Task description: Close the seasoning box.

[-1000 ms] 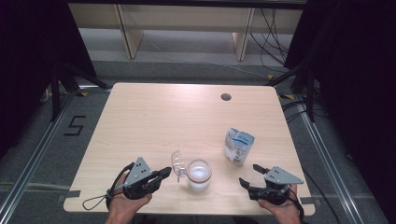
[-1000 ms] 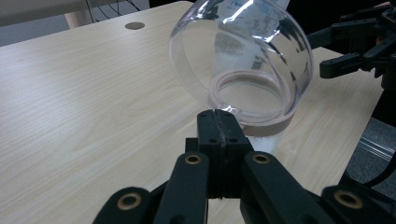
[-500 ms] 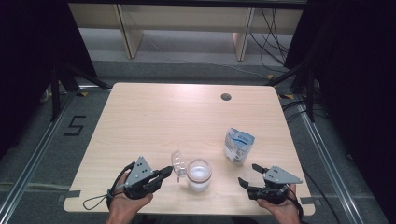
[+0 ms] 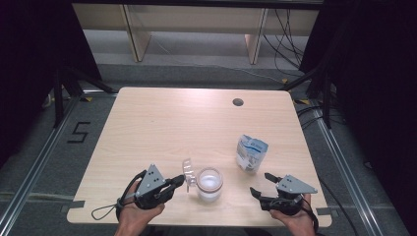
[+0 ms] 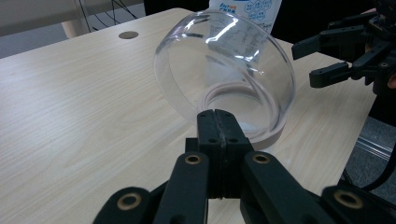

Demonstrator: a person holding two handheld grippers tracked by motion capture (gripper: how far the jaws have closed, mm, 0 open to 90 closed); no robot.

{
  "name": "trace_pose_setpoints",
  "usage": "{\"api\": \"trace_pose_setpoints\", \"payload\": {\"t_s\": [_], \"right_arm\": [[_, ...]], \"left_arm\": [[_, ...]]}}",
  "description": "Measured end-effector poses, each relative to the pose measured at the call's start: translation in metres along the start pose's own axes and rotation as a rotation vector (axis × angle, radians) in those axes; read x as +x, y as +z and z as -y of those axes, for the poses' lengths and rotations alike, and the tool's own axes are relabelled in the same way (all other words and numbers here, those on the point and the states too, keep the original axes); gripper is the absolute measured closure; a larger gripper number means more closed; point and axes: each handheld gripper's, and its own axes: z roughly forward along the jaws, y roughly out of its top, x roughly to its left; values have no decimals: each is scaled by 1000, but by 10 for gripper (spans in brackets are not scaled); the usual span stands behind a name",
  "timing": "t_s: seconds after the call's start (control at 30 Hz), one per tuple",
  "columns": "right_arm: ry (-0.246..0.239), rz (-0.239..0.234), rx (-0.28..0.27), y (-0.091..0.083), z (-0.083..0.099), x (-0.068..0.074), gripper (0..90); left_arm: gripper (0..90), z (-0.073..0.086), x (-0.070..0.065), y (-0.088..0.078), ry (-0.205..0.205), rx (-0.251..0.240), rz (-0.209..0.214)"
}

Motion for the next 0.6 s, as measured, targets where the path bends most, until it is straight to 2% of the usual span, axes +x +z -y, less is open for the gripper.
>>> {"api": "trace_pose_setpoints", "payload": {"t_s": [0.1, 0.13, 0.17, 0.27, 0.37, 0.6], "right_arm": [[11, 4, 0, -1, 0, 0, 260], [-6, 6, -10, 0, 0, -1, 260], [7, 4, -1, 0, 0, 0, 260], [11, -17, 10, 0, 0, 1, 260], [7, -16, 7, 1, 0, 1, 260], [4, -14, 2, 1, 0, 2, 260]], "left_arm": [[894, -1, 0, 1, 6, 6, 1], [894, -1, -1, 2, 3, 2, 3], [894, -1, -1, 3, 6, -2, 12], [894, -1, -2, 5, 9, -1, 14], [893, -1, -4, 8, 2, 0, 20], [893, -2, -7, 12, 16, 14, 24]]}}
